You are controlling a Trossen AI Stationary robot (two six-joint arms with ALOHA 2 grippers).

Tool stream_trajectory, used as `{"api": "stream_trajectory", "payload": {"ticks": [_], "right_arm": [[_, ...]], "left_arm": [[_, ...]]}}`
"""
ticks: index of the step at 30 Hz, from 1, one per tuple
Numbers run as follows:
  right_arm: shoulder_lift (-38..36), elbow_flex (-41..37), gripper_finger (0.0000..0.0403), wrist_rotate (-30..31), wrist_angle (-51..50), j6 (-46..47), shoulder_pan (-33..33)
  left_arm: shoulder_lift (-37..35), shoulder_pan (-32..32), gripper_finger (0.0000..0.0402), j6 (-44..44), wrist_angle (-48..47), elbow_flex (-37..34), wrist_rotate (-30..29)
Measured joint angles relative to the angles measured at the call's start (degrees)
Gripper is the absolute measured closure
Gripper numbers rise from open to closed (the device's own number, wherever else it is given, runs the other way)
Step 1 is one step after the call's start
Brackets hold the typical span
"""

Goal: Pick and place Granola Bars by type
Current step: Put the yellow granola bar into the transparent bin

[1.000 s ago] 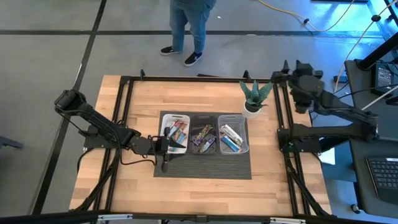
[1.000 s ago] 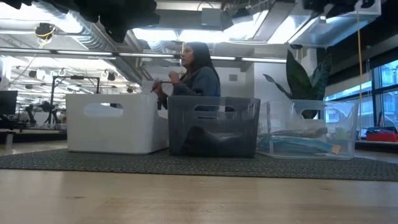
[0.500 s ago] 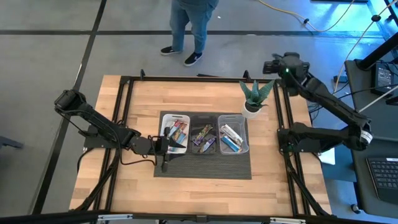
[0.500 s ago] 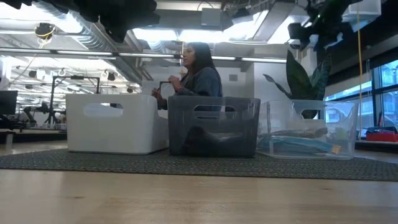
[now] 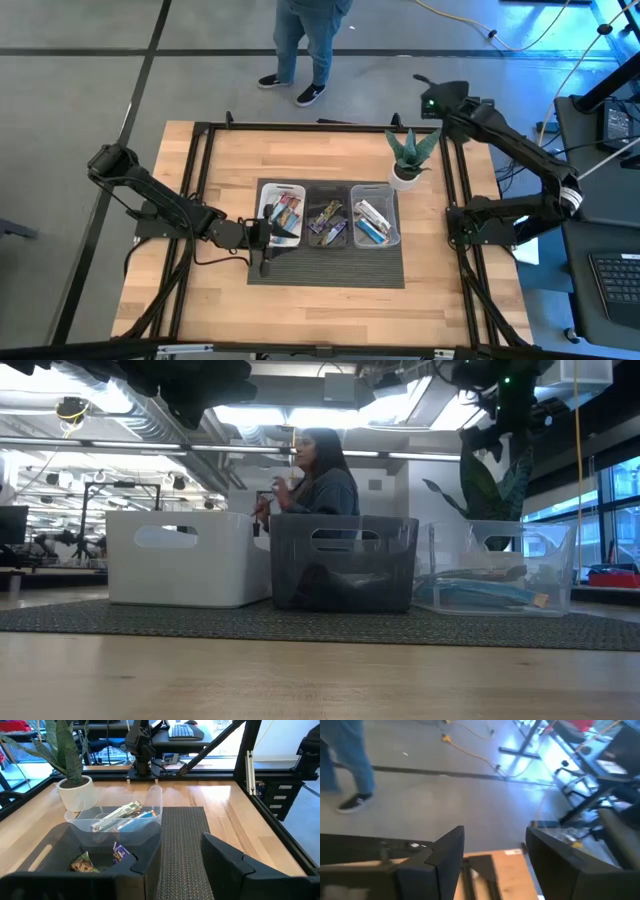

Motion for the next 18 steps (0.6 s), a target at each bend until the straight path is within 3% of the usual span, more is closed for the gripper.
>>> {"api": "stream_trajectory", "payload": {"ticks": [9, 18], "right_arm": [[2.8, 0.4, 0.0187, 3.3, -4.3, 1.7, 0.0], [6.4, 1.0, 0.0187, -3.7, -2.2, -7.3, -0.4]], "left_arm": [[0.0, 0.0, 0.0272, 0.0, 0.0, 0.0, 0.1], [0.0, 0.0, 0.0272, 0.0, 0.0, 0.0, 0.0]]}}
